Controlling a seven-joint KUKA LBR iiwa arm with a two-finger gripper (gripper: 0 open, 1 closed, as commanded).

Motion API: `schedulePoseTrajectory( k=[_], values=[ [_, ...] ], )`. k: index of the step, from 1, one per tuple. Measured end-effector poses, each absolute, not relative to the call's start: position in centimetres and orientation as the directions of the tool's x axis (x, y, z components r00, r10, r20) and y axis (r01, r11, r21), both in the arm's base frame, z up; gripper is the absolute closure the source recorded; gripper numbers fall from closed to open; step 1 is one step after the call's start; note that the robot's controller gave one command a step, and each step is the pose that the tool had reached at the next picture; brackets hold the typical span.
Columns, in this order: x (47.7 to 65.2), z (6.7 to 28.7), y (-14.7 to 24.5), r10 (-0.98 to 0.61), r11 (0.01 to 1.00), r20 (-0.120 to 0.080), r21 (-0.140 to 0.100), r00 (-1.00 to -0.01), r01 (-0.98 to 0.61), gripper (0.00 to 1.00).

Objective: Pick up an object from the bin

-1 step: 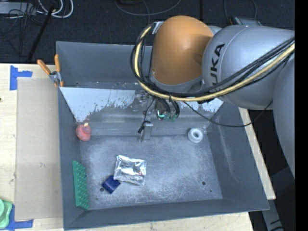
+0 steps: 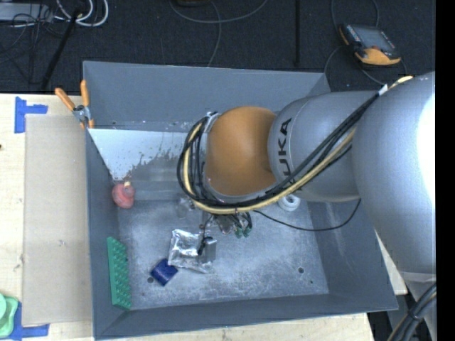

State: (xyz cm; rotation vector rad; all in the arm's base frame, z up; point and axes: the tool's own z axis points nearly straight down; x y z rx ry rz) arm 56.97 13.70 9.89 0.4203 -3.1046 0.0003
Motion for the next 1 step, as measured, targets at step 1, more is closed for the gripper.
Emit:
schedulePoseTrajectory(
  k=[1],
  values=[
    [52.33, 6.85, 17.37, -0.504, 0.864, 0.005, 0.002, -0.864, -0.504, 0.00]
  ],
)
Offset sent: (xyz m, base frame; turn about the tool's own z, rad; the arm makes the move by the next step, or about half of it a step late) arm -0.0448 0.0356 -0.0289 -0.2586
